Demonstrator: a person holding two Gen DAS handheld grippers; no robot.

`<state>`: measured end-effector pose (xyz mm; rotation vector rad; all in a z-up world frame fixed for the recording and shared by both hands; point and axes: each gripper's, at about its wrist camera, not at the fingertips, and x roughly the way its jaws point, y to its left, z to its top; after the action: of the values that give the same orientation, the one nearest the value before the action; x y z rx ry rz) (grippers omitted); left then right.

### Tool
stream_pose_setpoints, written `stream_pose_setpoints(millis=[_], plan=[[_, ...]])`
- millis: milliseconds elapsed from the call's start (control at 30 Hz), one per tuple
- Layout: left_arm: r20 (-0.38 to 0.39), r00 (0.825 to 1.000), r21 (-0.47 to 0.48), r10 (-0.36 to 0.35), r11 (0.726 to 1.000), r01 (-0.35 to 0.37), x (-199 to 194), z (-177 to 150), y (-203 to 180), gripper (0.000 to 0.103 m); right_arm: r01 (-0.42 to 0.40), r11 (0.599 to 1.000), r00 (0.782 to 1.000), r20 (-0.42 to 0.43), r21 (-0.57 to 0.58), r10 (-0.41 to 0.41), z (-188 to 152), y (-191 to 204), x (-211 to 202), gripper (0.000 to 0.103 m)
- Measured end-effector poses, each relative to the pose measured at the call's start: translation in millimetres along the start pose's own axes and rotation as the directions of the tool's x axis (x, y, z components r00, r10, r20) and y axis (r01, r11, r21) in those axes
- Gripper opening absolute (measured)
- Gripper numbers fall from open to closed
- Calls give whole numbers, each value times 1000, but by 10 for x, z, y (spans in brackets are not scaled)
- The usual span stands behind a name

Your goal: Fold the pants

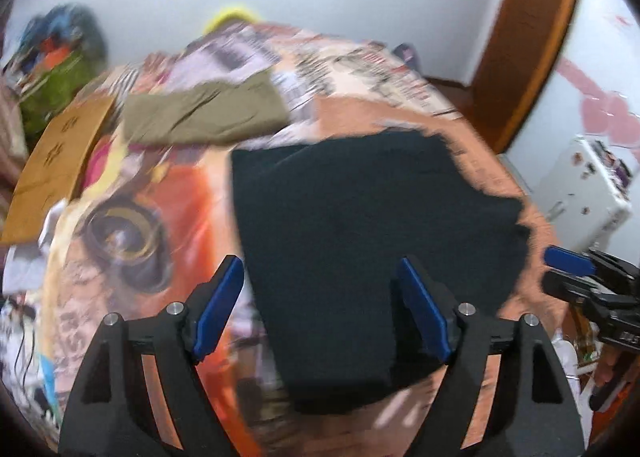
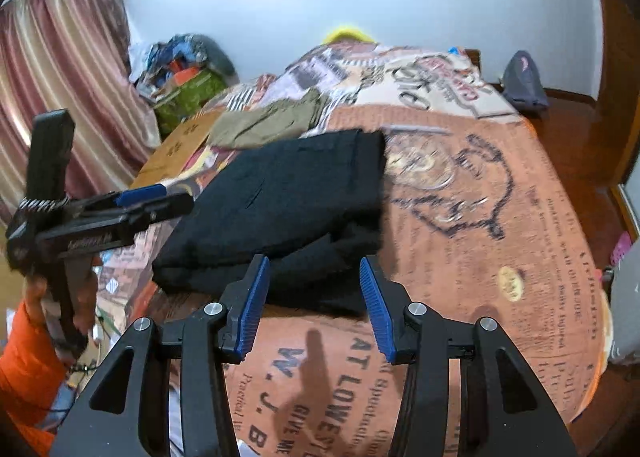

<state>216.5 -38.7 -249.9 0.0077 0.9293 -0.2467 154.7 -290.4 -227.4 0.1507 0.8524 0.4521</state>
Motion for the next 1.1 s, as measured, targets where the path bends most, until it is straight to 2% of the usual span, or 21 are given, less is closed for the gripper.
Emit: stream_pose_setpoints(millis=[133, 267, 467, 600, 700, 800, 900, 967, 1100], plan=[[-43, 996, -26, 84, 996, -85, 240, -187, 227, 82, -1, 1000, 998, -58, 20, 2, -95, 5, 264, 44], [-43, 997, -68, 60, 996, -63, 326, -283, 274, 83, -6, 999, 998, -67, 43, 9, -114, -70, 417, 44], [-10, 995, -13, 96, 995, -96, 265, -322, 97, 82, 37, 996, 994, -101, -83, -45, 12, -145, 535, 45], [1, 998, -23, 62, 998, -62, 227, -296, 38, 82, 59, 991, 991, -116, -118, -73, 156, -271, 661, 48], [-10, 1000, -42, 24, 999, -25, 245, -236, 69, 82, 149, 979, 979, -119, -136, -166, 241, -410, 809, 49], [-22, 1000, -52, 6, 999, -7, 251, -170, 133, 82, 81, 996, 985, -148, -35, -85, 367, -623, 898, 49], [-4, 1000, -65, 11, 998, -11, 202, -59, 264, 82, 112, 993, 984, -136, -25, -115, 423, -643, 887, 49], [21, 1000, -71, 23, 997, -22, 173, 80, 412, 82, 135, 990, 983, -121, -35, -138, 425, -600, 816, 49], [54, 993, -43, 108, 993, -106, 274, 451, 755, 82, 144, 989, 985, -88, -23, -146, 398, -515, 608, 49]])
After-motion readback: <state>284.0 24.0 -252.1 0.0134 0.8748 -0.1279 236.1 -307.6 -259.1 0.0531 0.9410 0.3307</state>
